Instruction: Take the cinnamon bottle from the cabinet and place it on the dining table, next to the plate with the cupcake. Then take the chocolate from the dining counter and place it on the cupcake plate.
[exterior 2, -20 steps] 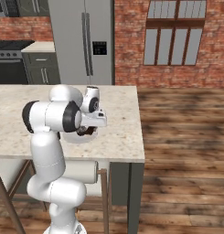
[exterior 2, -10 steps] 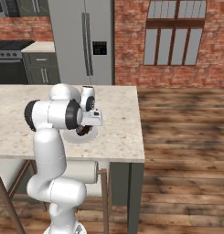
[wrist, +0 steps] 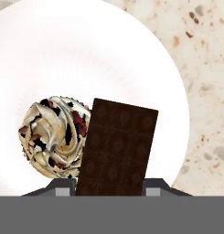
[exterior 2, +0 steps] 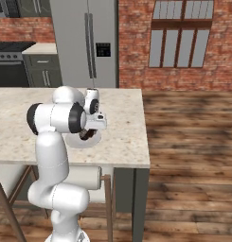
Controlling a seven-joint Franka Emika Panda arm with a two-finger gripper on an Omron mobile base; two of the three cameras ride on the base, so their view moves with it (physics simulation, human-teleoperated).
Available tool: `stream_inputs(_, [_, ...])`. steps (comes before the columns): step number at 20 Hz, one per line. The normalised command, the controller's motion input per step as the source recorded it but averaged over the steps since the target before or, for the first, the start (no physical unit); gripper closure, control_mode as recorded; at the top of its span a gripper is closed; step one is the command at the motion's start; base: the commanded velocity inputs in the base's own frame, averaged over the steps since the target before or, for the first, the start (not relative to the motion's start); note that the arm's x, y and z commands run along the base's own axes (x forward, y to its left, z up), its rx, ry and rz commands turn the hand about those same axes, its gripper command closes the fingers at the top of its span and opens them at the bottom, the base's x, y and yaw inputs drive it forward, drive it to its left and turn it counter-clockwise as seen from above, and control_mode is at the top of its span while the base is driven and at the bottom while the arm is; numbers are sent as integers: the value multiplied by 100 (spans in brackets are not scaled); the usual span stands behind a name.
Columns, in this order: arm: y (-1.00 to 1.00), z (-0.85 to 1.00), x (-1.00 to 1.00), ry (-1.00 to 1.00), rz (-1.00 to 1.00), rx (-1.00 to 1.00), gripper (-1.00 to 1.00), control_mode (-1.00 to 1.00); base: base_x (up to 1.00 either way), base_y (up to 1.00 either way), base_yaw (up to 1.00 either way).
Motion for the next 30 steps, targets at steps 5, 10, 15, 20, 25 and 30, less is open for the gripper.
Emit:
stream_inputs(5, [0,0,0,0,0,0,-100,-100,0,0,0])
stream_inputs(10, [0,1,0,-1,0,0,-100,-100,0,0,0])
stream_inputs(15, [-10,50,0,0,-2,2,-100,-100,0,0,0])
stream_inputs(20, [-19,81,-14,-2,-4,2,-100,-100,0,0,0])
stream_inputs(25, [-35,49,-58,-16,-1,0,-100,-100,0,0,0])
stream_inputs(30, [-38,55,-92,-26,0,0,-100,-100,0,0,0])
